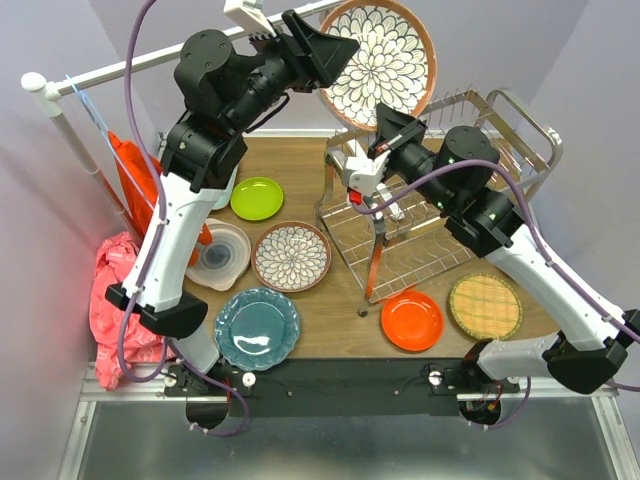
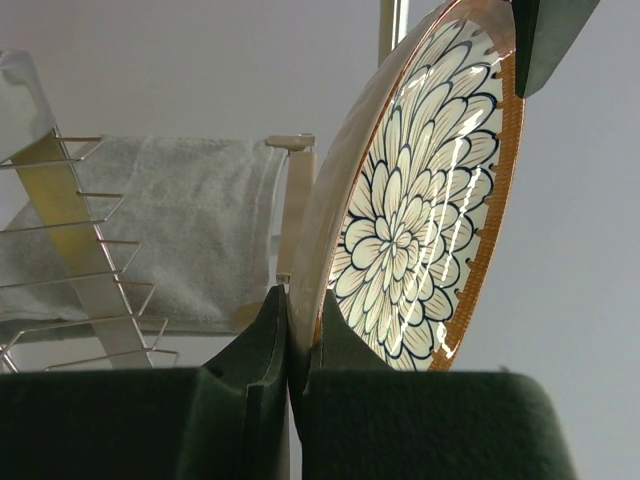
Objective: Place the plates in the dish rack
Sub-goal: Pass the plate from the right arm to the left
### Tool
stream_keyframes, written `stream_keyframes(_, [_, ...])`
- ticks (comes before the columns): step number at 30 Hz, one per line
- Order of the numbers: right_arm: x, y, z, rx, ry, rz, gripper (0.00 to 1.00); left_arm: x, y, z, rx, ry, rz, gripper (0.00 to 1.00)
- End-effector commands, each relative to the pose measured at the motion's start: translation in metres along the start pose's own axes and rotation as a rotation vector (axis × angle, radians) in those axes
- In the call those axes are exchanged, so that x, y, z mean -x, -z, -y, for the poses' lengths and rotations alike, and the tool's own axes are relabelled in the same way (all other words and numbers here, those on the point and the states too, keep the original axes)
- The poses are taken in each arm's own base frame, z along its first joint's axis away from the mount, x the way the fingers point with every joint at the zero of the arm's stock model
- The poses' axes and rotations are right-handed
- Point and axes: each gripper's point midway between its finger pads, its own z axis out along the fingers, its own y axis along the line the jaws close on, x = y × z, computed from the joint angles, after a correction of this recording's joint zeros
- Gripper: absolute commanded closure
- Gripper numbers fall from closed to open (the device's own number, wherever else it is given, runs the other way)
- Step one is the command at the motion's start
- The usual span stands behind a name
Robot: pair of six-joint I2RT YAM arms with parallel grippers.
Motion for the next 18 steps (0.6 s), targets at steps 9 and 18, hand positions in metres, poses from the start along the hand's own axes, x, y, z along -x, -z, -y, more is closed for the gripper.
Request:
stream_keyframes(9, [-0.002,0.040,0.111,-0.375,0.062,-0.049,0.99,0.033,0.032,-0.008,0.140,-0.102,0.098,0.29])
stream_keyframes(18, [0.002,0.041,0.113,-0.389,0.063,-0.039,0.99,-0.008,0.012,-0.034,0.175,-0.083,-0.040,0.30])
